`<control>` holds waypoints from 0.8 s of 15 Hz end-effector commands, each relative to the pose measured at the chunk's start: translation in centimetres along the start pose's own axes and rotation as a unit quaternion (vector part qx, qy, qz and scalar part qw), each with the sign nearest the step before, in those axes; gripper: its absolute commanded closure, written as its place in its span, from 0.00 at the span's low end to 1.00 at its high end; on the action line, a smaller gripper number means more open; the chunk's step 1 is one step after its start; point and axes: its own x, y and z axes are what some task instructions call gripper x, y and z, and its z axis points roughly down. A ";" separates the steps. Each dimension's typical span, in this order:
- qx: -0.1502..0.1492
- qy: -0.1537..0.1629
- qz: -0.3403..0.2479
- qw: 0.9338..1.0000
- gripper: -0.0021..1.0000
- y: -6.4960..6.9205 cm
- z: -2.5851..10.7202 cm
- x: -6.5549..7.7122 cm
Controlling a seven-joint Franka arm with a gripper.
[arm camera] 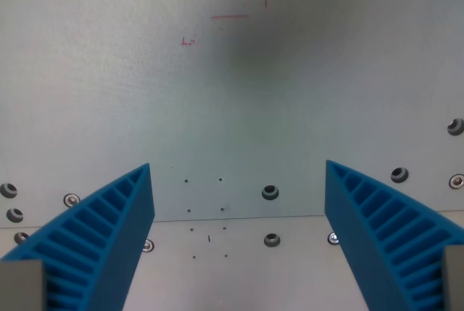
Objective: Move in base positive y
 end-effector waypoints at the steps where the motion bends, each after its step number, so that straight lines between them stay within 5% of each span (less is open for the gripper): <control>1: 0.000 0.003 0.000 1.000 0.00 -0.5 -0.3 0.0; 12: 0.000 0.003 0.000 1.000 0.00 -6.0 -0.3 0.0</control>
